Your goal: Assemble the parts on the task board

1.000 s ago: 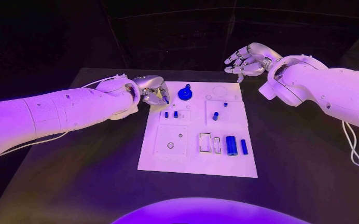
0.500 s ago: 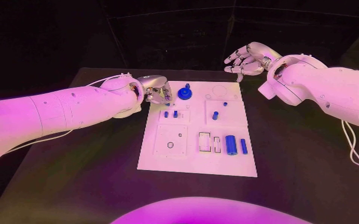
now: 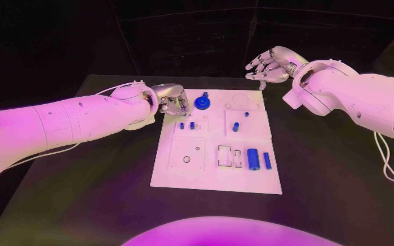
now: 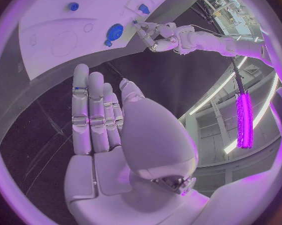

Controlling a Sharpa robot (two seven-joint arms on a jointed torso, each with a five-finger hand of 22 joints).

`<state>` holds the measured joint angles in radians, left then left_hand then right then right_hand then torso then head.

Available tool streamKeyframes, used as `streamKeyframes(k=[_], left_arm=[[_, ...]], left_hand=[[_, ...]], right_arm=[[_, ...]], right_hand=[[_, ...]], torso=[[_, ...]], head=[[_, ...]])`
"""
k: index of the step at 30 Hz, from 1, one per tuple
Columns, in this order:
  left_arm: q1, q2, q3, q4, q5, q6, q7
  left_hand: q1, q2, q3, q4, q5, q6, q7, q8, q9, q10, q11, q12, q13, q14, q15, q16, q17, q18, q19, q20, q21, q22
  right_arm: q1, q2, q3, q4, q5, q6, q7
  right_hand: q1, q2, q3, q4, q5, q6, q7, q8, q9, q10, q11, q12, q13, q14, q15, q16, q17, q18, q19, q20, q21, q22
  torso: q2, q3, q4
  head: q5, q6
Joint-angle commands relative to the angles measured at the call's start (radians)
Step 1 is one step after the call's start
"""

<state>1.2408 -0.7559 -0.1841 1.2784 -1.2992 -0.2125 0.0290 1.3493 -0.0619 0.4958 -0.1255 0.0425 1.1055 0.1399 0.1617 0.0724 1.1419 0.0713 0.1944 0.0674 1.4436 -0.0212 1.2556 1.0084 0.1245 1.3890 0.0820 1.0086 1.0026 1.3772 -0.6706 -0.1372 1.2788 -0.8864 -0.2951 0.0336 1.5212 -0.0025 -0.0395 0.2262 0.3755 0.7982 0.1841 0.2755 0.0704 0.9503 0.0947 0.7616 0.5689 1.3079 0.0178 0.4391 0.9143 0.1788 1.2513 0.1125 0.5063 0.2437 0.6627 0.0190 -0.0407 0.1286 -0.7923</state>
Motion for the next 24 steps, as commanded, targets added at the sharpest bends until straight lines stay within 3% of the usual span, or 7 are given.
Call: streamKeyframes(k=[1,6,11,24], left_arm=[[0.002,-0.002,0.001,-0.001,0.003,0.013,-0.009],[0.002,-0.003,0.001,-0.002,0.003,0.009,-0.011],[0.002,-0.004,0.001,-0.003,0.003,-0.007,-0.012],[0.002,0.001,0.001,-0.015,-0.060,0.018,-0.041]], left_hand=[[-0.008,-0.023,0.001,0.001,0.005,-0.023,0.004,-0.014,-0.004,-0.015,0.010,-0.014,-0.003,-0.001,0.011,-0.010,-0.010,0.001,0.000,0.002,-0.013,-0.008],[-0.034,-0.067,-0.022,0.005,0.005,-0.072,0.009,-0.044,-0.009,-0.077,0.023,-0.044,-0.005,-0.012,0.023,-0.026,-0.037,0.006,-0.015,0.011,-0.047,-0.039],[-0.034,-0.090,-0.048,0.005,0.005,-0.097,0.013,-0.055,-0.008,-0.120,0.030,-0.054,-0.002,-0.020,0.028,-0.035,-0.052,0.011,-0.025,0.017,-0.074,-0.062],[-0.022,-0.083,-0.086,0.017,0.006,-0.076,0.000,-0.031,0.002,-0.108,0.021,-0.002,0.019,-0.020,0.024,-0.025,-0.044,0.013,-0.022,0.018,-0.075,-0.059]], right_arm=[[0.002,0.000,0.001,0.002,0.002,0.002,0.006],[0.002,0.001,0.001,0.001,0.002,0.002,0.006],[0.002,0.002,0.001,0.000,0.002,0.003,0.007],[0.002,0.002,0.001,-0.001,0.002,0.005,0.007]], right_hand=[[0.005,0.004,-0.006,0.000,0.004,-0.005,-0.003,0.004,-0.001,-0.005,-0.002,0.004,-0.001,-0.003,-0.003,0.006,-0.001,0.003,0.005,0.000,-0.004,0.000],[0.005,0.004,-0.006,0.000,0.004,-0.005,-0.003,0.004,-0.001,-0.005,-0.002,0.004,-0.001,-0.003,-0.003,0.006,-0.001,0.003,0.005,0.000,-0.004,0.000],[0.005,0.004,-0.006,0.000,0.004,-0.005,-0.003,0.004,-0.001,-0.005,-0.002,0.004,-0.001,-0.003,-0.003,0.006,-0.001,0.003,0.005,0.000,-0.004,0.000],[0.005,0.004,-0.006,0.000,0.004,-0.005,-0.003,0.004,-0.001,-0.005,-0.002,0.004,-0.001,-0.003,-0.003,0.006,-0.001,0.003,0.005,0.000,-0.004,0.000]], torso=[[0.000,-0.0003,0.0012],[0.000,-0.0003,0.0013],[0.000,-0.0004,0.0000],[0.000,-0.0002,-0.0001]], head=[[-0.001,-0.001],[0.000,0.000],[0.000,-0.001],[0.001,-0.003]])
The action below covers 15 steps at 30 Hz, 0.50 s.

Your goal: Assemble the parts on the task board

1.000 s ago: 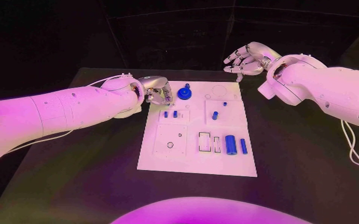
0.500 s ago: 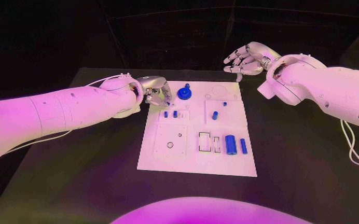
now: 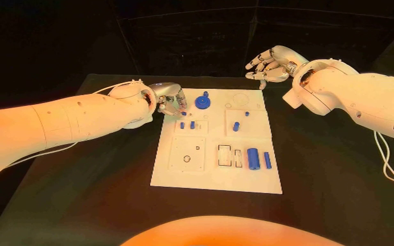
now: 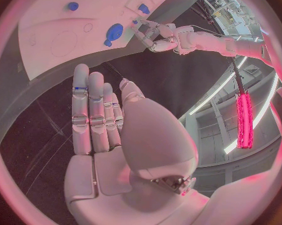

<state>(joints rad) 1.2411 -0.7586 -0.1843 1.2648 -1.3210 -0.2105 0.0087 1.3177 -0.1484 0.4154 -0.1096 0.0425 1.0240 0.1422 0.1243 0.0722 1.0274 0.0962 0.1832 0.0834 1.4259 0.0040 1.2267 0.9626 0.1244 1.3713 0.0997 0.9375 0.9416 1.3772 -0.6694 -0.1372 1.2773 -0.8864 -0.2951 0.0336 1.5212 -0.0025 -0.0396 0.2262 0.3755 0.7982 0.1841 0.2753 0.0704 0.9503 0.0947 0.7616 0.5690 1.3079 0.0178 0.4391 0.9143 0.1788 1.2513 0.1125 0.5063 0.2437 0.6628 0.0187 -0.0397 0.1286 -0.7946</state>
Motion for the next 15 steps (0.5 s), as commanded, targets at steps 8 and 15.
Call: streamKeyframes(k=[8,15], left_arm=[[0.001,0.022,0.000,-0.003,-0.106,0.010,-0.048],[0.001,0.032,0.000,-0.005,-0.143,0.015,-0.076]], left_hand=[[0.011,0.012,-0.021,0.009,0.005,0.027,-0.017,0.026,0.005,0.031,-0.015,0.056,0.022,0.003,-0.010,0.018,0.019,0.011,0.004,-0.006,0.010,0.016],[0.003,0.013,-0.031,0.017,0.006,0.028,-0.020,0.030,0.004,0.027,-0.017,0.071,0.030,0.006,-0.012,0.024,0.026,0.009,0.008,-0.008,0.015,0.022]], right_arm=[[0.002,0.002,0.001,0.000,0.002,0.005,0.008],[0.002,0.002,0.001,0.000,0.002,0.006,0.007]], right_hand=[[0.005,0.004,-0.006,0.000,0.004,-0.005,-0.003,0.004,-0.001,-0.005,-0.002,0.004,-0.001,-0.003,-0.003,0.006,-0.001,0.003,0.005,0.000,-0.004,0.000],[0.005,0.004,-0.006,0.000,0.004,-0.005,-0.003,0.004,-0.001,-0.005,-0.002,0.004,-0.001,-0.003,-0.003,0.006,-0.001,0.003,0.005,0.000,-0.004,0.000]], torso=[[0.000,0.0006,-0.0009],[0.000,0.0007,-0.0010]], head=[[0.000,-0.002],[-0.001,-0.003]])
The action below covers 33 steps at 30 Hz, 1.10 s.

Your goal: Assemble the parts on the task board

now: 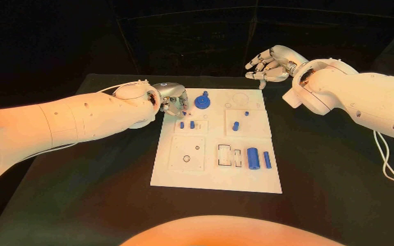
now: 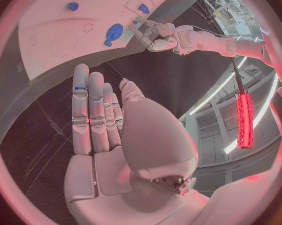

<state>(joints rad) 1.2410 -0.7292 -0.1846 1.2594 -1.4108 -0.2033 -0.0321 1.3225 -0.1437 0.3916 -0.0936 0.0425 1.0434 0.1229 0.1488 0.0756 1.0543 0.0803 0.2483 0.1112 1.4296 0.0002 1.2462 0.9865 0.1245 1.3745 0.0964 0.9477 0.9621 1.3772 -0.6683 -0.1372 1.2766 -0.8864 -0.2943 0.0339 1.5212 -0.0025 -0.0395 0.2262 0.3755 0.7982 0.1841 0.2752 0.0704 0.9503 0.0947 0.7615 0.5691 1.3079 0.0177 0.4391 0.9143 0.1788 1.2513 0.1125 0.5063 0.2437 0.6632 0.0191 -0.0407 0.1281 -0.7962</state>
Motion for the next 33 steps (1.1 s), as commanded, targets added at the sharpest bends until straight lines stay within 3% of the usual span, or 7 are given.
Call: streamKeyframes(k=[1,20,33], left_arm=[[0.001,0.004,0.001,0.001,-0.058,0.011,-0.038],[0.001,0.016,0.000,0.001,-0.126,0.069,-0.093],[0.000,0.027,-0.001,-0.004,-0.133,0.093,-0.090]], left_hand=[[-0.002,0.008,-0.008,0.001,0.005,0.009,-0.002,0.006,0.001,-0.001,-0.001,0.007,0.002,0.002,-0.008,0.005,0.002,0.009,0.005,-0.005,0.005,0.002],[-0.004,0.012,-0.016,0.008,0.006,0.016,-0.009,0.014,0.001,-0.007,-0.004,0.026,0.011,0.004,-0.010,0.010,0.007,0.007,0.010,-0.007,0.013,0.010],[0.014,0.054,0.007,0.015,0.005,0.054,-0.021,0.032,0.004,0.024,-0.019,0.052,0.019,0.009,-0.022,0.016,0.011,0.004,0.019,-0.016,0.029,0.028]], right_arm=[[0.002,0.001,0.001,0.001,0.002,0.005,0.007],[0.002,0.002,0.001,-0.001,0.002,0.008,0.008],[0.002,0.003,0.001,-0.001,0.002,0.008,0.008]], right_hand=[[0.005,0.004,-0.006,0.000,0.004,-0.005,-0.003,0.004,-0.001,-0.005,-0.002,0.004,-0.001,-0.003,-0.003,0.006,-0.001,0.003,0.005,0.000,-0.004,0.000],[0.005,0.004,-0.006,0.000,0.004,-0.005,-0.003,0.004,-0.001,-0.005,-0.002,0.004,-0.001,-0.003,-0.003,0.006,-0.001,0.003,0.005,0.000,-0.004,0.000],[0.006,0.004,-0.007,0.001,0.004,-0.005,-0.003,0.005,-0.001,-0.005,-0.002,0.004,-0.002,-0.002,-0.003,0.007,-0.001,0.003,0.005,0.000,-0.004,0.000]], torso=[[0.000,0.0004,-0.0001],[0.000,-0.0002,0.0005],[0.000,0.0001,-0.0003]], head=[[-0.001,-0.002],[-0.001,-0.006],[-0.005,-0.010]])
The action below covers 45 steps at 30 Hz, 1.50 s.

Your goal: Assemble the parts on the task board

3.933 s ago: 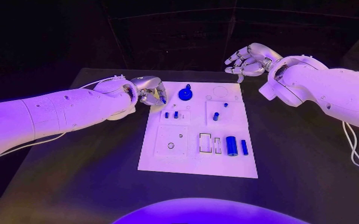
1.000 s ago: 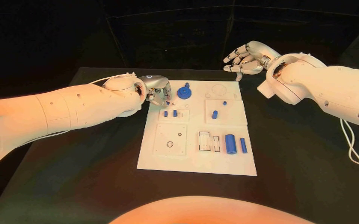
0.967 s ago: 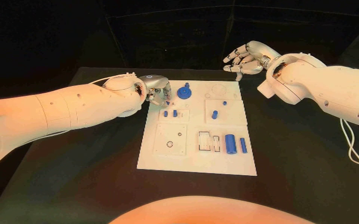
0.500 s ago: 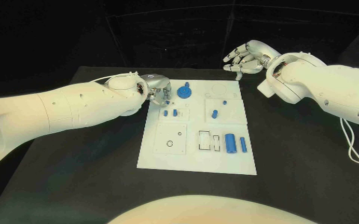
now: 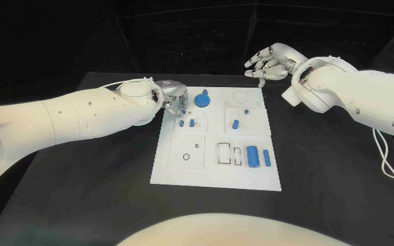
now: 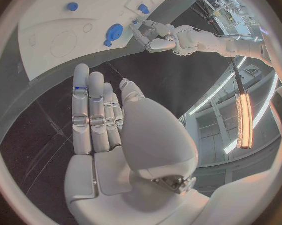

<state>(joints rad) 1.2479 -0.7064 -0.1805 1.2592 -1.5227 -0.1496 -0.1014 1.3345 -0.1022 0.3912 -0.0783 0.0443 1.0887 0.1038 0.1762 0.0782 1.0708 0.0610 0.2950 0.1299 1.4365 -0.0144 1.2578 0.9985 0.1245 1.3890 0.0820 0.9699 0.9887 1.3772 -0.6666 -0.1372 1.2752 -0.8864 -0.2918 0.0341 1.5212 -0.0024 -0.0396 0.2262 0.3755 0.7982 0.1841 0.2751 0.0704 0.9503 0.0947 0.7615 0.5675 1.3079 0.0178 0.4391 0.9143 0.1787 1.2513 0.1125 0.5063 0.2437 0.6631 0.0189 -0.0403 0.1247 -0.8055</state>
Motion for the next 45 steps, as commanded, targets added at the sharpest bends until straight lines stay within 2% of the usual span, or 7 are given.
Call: streamKeyframes(k=[1,9,13,17,26,45], left_arm=[[-0.007,0.006,-0.005,-0.004,-0.023,0.041,-0.021],[-0.008,0.009,-0.005,-0.009,-0.030,0.044,-0.023],[-0.008,0.009,-0.005,-0.009,-0.030,0.048,-0.021],[-0.008,0.009,-0.005,-0.009,-0.031,0.054,-0.019],[-0.008,0.004,-0.005,-0.002,-0.031,0.058,-0.009],[-0.007,-0.036,-0.003,0.037,0.004,-0.094,0.061]], left_hand=[[0.004,0.017,0.011,0.000,0.003,0.013,-0.001,0.006,0.001,0.012,-0.002,0.006,0.000,0.003,-0.009,0.004,-0.001,0.004,0.005,-0.003,0.009,0.003],[0.021,0.062,0.054,0.004,0.003,0.027,0.013,0.002,0.000,0.038,-0.003,-0.018,-0.013,0.005,-0.012,0.005,-0.001,0.001,0.009,-0.009,0.012,0.010],[0.021,0.068,0.072,0.005,0.003,0.025,0.019,-0.005,-0.002,0.046,0.000,-0.036,-0.022,0.002,-0.009,0.001,-0.010,0.001,0.008,-0.008,0.011,0.011],[0.017,0.064,0.084,0.004,0.003,0.023,0.023,-0.012,-0.004,0.053,0.004,-0.053,-0.029,0.002,-0.007,0.001,-0.010,0.000,0.008,-0.006,0.012,0.013],[0.008,0.039,0.096,0.000,0.003,0.023,0.027,-0.022,-0.005,0.067,0.007,-0.077,-0.039,0.002,-0.004,-0.001,-0.014,0.000,0.008,-0.004,0.011,0.014],[-0.002,0.027,0.115,0.001,0.004,0.035,0.029,-0.028,-0.005,0.091,0.006,-0.096,-0.044,0.010,-0.005,0.006,-0.004,-0.003,0.018,-0.003,0.030,0.034]], right_arm=[[0.002,0.001,0.001,0.001,0.002,0.005,0.008],[0.002,0.001,0.001,0.001,0.002,0.005,0.008],[0.002,0.001,0.001,0.001,0.002,0.005,0.008],[0.002,0.002,0.001,0.000,0.002,0.006,0.008],[0.002,0.002,0.001,-0.001,0.002,0.007,0.008],[0.002,0.002,0.001,-0.001,0.002,0.006,0.009]], right_hand=[[0.006,0.004,-0.007,0.001,0.004,-0.005,-0.003,0.005,-0.001,-0.005,-0.002,0.004,-0.001,-0.002,-0.003,0.007,-0.001,0.003,0.005,0.000,-0.004,0.000],[0.006,0.004,-0.007,0.002,0.004,-0.005,-0.003,0.005,-0.001,-0.005,-0.002,0.005,-0.001,-0.002,-0.003,0.007,-0.001,0.003,0.005,0.000,-0.004,0.000],[0.006,0.004,-0.007,0.002,0.004,-0.005,-0.003,0.005,-0.001,-0.005,-0.002,0.005,-0.001,-0.002,-0.003,0.007,-0.001,0.003,0.005,0.000,-0.004,0.000],[0.006,0.004,-0.007,0.002,0.004,-0.005,-0.003,0.005,-0.001,-0.005,-0.002,0.005,-0.001,-0.002,-0.003,0.007,-0.001,0.003,0.005,0.000,-0.004,0.000],[0.006,0.004,-0.007,0.002,0.004,-0.005,-0.003,0.005,-0.001,-0.005,-0.002,0.005,-0.001,-0.002,-0.003,0.007,-0.001,0.003,0.005,0.000,-0.004,0.000],[0.005,0.005,-0.008,0.003,0.004,-0.005,-0.003,0.005,-0.001,-0.004,-0.002,0.005,-0.002,-0.002,-0.003,0.007,-0.001,0.003,0.006,0.000,-0.004,0.000]], torso=[[0.000,0.0003,-0.0008],[0.000,-0.0003,0.0002],[0.000,-0.0002,0.0001],[0.000,-0.0006,0.0005],[0.000,-0.0002,0.0009],[0.000,-0.0007,0.0012]], head=[[-0.002,-0.001],[-0.004,-0.003],[-0.002,-0.003],[-0.002,-0.004],[-0.003,-0.004],[0.000,0.003]])
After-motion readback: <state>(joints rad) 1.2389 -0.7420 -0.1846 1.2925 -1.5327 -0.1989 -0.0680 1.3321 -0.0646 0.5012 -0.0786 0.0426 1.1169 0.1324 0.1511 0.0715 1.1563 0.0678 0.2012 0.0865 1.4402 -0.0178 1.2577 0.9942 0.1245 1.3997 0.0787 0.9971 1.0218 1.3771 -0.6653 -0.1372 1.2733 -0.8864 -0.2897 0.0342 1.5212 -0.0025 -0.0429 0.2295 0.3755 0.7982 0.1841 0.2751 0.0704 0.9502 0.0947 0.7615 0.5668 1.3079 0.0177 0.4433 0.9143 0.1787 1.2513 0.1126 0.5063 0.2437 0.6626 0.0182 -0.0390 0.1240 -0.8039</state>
